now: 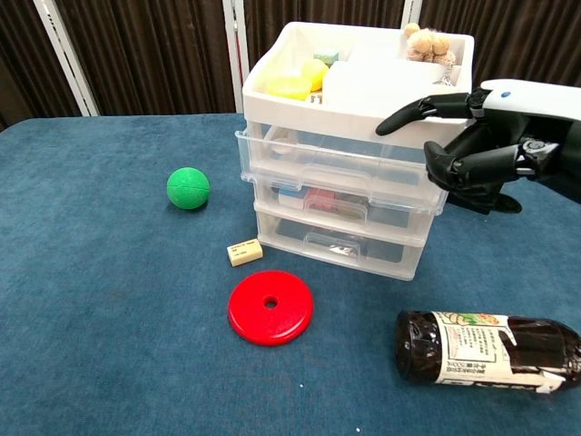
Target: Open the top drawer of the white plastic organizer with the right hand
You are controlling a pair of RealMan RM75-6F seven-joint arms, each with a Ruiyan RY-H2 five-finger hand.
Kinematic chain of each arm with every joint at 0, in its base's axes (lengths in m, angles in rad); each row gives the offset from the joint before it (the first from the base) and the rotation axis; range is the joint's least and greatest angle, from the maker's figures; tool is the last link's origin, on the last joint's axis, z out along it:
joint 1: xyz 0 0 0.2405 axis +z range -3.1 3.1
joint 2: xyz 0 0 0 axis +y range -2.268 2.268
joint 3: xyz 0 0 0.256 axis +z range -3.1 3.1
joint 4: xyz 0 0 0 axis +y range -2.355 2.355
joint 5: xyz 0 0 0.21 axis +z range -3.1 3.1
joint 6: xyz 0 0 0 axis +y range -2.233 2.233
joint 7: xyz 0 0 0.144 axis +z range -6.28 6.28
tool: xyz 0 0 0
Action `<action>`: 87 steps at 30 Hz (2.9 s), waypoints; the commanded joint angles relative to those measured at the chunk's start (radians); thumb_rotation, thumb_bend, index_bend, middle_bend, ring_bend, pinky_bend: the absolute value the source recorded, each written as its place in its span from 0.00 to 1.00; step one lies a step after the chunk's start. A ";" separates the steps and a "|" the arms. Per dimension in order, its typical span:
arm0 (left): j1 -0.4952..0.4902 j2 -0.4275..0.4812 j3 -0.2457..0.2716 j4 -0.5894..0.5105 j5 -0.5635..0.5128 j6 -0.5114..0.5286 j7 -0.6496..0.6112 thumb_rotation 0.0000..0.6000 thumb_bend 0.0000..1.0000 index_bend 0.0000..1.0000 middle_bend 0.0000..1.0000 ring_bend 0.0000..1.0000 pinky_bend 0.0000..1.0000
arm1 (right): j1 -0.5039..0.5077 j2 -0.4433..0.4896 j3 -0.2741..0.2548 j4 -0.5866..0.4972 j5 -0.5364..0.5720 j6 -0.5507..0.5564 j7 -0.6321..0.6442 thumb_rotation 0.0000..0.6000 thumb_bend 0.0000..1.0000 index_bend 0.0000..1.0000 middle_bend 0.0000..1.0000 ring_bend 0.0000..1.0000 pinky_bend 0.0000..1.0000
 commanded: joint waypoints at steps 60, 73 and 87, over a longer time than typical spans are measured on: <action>0.003 0.003 0.005 -0.004 0.014 0.009 -0.004 1.00 0.04 0.01 0.00 0.00 0.05 | -0.047 -0.096 -0.173 0.127 -0.249 0.204 -0.540 1.00 0.71 0.16 0.95 0.88 0.89; 0.002 0.004 0.003 -0.005 0.010 0.005 -0.007 1.00 0.04 0.01 0.00 0.00 0.05 | -0.026 -0.107 -0.140 0.102 -0.182 0.164 -0.530 1.00 0.73 0.36 0.98 0.91 0.90; 0.000 0.006 0.001 -0.004 0.008 0.002 -0.012 1.00 0.04 0.01 0.00 0.00 0.05 | -0.037 -0.101 -0.175 0.049 -0.209 0.173 -0.519 1.00 0.73 0.38 0.98 0.91 0.90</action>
